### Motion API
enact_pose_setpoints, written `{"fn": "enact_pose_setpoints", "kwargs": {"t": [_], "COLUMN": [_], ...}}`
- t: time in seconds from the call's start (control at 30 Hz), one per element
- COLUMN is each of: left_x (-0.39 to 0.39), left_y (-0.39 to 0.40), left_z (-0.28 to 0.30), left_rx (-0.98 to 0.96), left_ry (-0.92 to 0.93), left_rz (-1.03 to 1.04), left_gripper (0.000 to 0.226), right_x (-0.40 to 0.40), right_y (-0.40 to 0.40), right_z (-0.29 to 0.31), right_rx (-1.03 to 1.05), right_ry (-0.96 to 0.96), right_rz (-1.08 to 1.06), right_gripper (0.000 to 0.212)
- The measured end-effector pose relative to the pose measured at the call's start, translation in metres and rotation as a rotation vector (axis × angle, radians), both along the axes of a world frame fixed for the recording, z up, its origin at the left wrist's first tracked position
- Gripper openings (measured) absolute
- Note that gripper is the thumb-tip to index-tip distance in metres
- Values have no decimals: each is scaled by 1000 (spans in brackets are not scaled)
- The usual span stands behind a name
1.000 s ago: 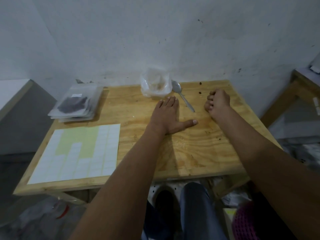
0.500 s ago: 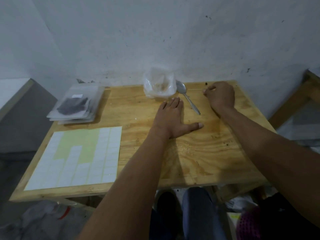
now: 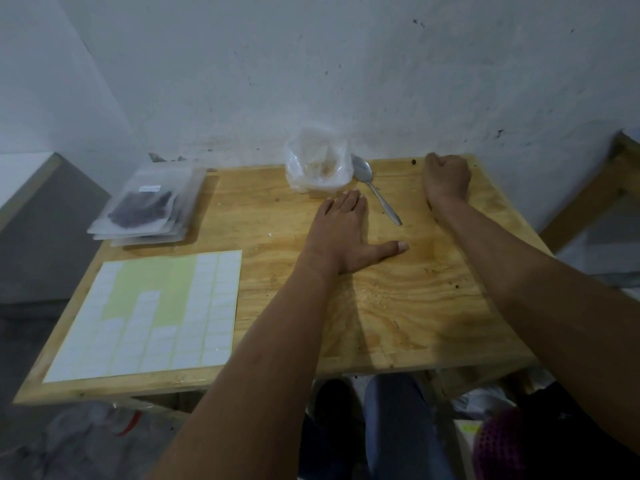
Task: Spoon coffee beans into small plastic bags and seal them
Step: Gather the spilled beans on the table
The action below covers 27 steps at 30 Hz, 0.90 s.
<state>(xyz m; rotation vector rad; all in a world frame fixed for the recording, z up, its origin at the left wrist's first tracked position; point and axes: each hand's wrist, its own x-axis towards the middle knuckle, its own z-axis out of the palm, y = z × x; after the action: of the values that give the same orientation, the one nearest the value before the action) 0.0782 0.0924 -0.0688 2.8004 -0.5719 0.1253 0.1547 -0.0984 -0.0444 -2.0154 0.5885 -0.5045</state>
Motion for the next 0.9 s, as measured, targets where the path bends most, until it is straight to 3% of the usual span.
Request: {"fn": "enact_pose_setpoints", "kwargs": {"t": [0.13, 0.23, 0.3, 0.4, 0.47, 0.63, 0.9], "left_x": [0, 0, 1, 1, 1, 3, 3], "left_y": [0, -1, 0, -1, -1, 0, -1], "left_z": [0, 0, -1, -1, -1, -3, -3], "left_rx": [5, 6, 0, -8, -13, -24, -26], "left_ry": [-3, -13, -14, -12, -4, -11, -17], "left_rz": [-4, -4, -3, 1, 4, 5, 9], "left_gripper": [122, 120, 120, 120, 120, 120, 119], "right_x": [4, 12, 17, 24, 27, 40, 45], "right_y": [1, -6, -8, -13, -18, -19, -18], "right_z": [16, 17, 16, 1, -12, -21, -21], "right_rx": [987, 1282, 1104, 90, -361, -613, -686], "right_ry": [-62, -110, -44, 37, -13, -13, 7], "right_rz": [-60, -42, -8, 23, 109, 167, 207], "right_gripper": [25, 29, 29, 33, 40, 37, 28]}}
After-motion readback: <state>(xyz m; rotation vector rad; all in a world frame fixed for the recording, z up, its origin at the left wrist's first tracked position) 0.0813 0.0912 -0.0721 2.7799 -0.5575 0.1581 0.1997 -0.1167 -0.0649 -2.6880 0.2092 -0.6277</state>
